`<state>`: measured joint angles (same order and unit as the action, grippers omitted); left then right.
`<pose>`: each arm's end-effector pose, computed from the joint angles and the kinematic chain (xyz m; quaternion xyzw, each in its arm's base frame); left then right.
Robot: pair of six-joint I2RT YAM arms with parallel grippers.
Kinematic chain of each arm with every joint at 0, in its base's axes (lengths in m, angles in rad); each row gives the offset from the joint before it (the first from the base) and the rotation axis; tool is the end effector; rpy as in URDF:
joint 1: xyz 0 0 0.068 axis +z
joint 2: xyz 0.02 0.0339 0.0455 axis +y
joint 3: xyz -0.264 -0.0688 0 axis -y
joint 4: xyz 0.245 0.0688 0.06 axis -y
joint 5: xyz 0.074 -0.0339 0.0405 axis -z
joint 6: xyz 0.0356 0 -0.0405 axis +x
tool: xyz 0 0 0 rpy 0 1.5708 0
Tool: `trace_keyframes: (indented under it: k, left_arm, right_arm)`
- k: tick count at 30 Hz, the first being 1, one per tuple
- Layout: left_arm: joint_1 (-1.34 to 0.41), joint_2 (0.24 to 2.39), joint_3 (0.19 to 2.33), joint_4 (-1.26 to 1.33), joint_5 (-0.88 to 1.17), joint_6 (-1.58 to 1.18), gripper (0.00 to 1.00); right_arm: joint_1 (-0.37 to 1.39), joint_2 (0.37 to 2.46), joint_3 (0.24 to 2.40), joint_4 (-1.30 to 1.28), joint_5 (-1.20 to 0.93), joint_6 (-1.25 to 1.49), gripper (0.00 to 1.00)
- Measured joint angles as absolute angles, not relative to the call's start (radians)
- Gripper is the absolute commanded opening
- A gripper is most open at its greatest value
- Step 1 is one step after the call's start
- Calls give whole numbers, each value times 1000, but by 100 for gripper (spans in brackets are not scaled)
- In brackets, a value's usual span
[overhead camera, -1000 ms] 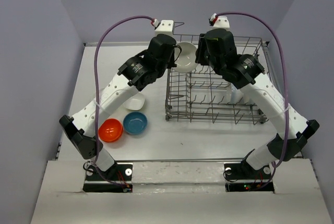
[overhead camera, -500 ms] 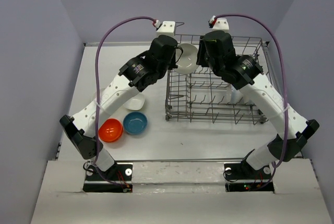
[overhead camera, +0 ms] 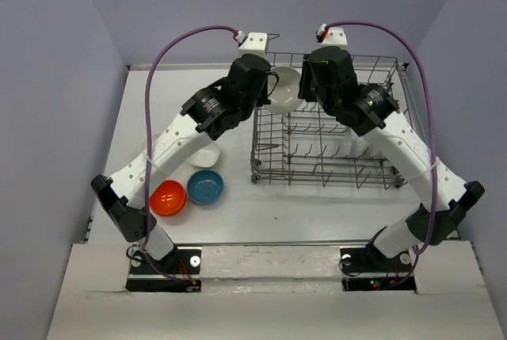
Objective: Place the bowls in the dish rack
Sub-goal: Pass from the left arm to the right
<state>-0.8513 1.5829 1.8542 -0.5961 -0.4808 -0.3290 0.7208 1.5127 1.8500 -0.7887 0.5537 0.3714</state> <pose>0.2386 -0.2473 0.4673 0.0694 0.7979 -0.1547 0.5784 0.2451 0.1904 0.4693 0.0012 0.8280 0.0673 0.5567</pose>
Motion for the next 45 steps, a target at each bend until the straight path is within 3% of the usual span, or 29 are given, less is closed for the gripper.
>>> trace_keyframes:
  k: [16,28,32,45]
  left_arm:
    - [-852,1583,1854,-596,-496,-323,0]
    - [-852,1575,1844,-583,-501,-313,0]
    - [-852,1569,1842,-580,-500,-302,11]
    - [-851,1547,1827,-557,-500,-297,22]
  right_arm:
    - [721,1545,1850,-786,542,370,32]
    - [721,1546,1850,-789,541,363,10]
    - [721,1546,1850,-794,538,358,1]
    - [721,1546,1850,-794,524,362,1]
